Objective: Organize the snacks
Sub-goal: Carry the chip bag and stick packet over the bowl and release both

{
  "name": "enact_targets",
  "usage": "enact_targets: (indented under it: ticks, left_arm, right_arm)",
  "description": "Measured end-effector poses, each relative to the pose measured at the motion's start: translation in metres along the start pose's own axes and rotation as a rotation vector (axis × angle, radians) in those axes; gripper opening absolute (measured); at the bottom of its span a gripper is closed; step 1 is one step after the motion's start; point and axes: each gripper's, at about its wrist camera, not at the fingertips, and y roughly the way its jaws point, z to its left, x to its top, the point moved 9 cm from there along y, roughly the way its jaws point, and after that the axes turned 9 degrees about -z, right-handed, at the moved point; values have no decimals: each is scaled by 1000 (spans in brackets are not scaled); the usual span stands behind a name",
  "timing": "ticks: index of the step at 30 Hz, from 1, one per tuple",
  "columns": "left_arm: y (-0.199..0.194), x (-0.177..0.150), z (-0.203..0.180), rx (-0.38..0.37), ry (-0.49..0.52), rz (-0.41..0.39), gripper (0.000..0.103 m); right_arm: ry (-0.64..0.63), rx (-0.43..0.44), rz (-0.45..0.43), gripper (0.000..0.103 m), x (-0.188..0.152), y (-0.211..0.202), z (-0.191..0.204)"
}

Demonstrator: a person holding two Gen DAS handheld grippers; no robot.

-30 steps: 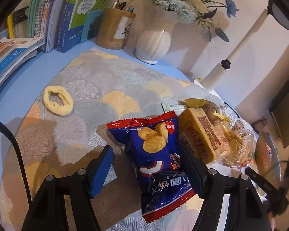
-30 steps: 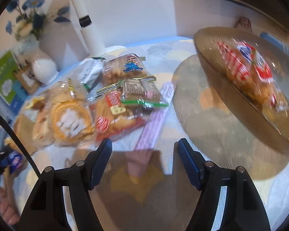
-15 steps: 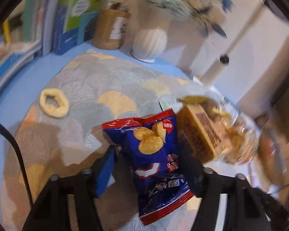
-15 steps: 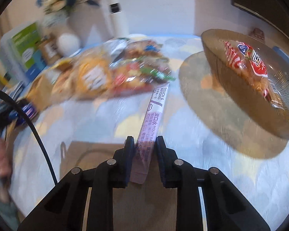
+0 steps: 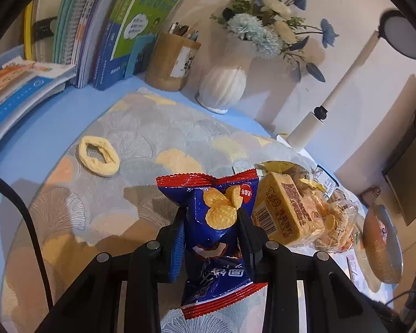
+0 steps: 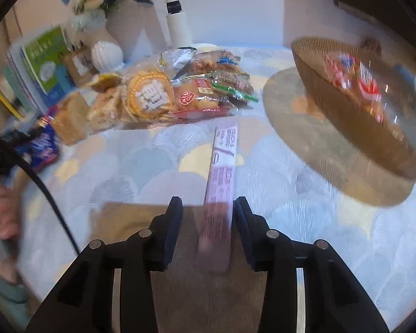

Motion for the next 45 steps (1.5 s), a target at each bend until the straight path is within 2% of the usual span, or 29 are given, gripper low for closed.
enact_targets:
  ticks: [1, 2, 4, 5, 6, 9, 13, 15, 17, 20, 22, 24, 26, 27, 29, 30, 31, 32, 34, 38, 42, 45]
  left_arm:
    - [-1, 0, -2, 1, 14, -6, 33]
    - [-3, 0, -6, 7, 37, -16, 33]
    - [-6, 1, -10, 13, 65, -30, 33]
    - [-8, 2, -11, 22, 81, -42, 33]
    - [-11, 3, -13, 41, 104, -63, 33]
    - [-27, 6, -25, 38, 160, -100, 33]
    - [-52, 11, -50, -29, 186, -129, 33]
    - [-65, 17, -72, -66, 211, -151, 33]
    - [-71, 18, -91, -96, 232, -158, 33]
    - [-76, 22, -119, -130, 261, -169, 33]
    - [-78, 24, -133, -135, 278, -182, 33]
    - [-78, 24, -142, -140, 285, -182, 33]
    - [-79, 22, -148, -148, 283, -176, 33]
    - [-78, 21, -149, -150, 284, -171, 33]
    - [-78, 19, -150, -147, 288, -163, 33]
    - [-78, 19, -149, -145, 294, -159, 33]
    - [-79, 20, -149, -144, 297, -160, 33]
    - [-80, 21, -148, -143, 298, -162, 33]
    - [-82, 24, -148, -139, 300, -169, 33]
    - [-83, 30, -159, -165, 305, -171, 33]
    - [-83, 32, -197, -210, 368, -182, 33]
    - [-79, 27, -250, -292, 422, -178, 33]
  right_arm:
    - [-33, -35, -11, 37, 1, 3, 2]
    - [-62, -63, -23, 31, 3, 5, 6]
    - [-138, -74, -35, 21, 4, 7, 18]
    - [-174, -72, -41, 19, 4, 5, 24]
    - [-192, -52, -43, 19, 2, 4, 30]
    - [-127, 108, -35, 18, -2, -10, 43]
    - [-16, 270, -92, 15, 9, -33, 37]
    - [-3, 302, -147, 15, 19, -47, 36]
    - [-6, 274, -192, 15, 26, -57, 28]
    - [10, 255, -206, 15, 27, -61, 16]
    - [21, 267, -186, 17, 23, -59, 12]
    - [21, 282, -125, 23, 18, -48, 14]
    - [1, 269, -80, 44, 13, -34, 22]
    - [-15, 247, -57, 46, 9, -27, 28]
    - [-26, 231, -1, 44, 4, -6, 38]
    - [-18, 242, 34, 38, 1, 6, 44]
    - [-25, 234, 44, 27, -1, 13, 48]
    - [-70, 191, 10, 19, 2, 13, 51]
    - [-148, 148, -7, 18, 2, 12, 62]
    - [-40, 307, -44, 18, 10, -12, 62]
    - [63, 299, -175, 18, 43, -59, 16]
    - [134, 202, -301, 18, 70, -98, -38]
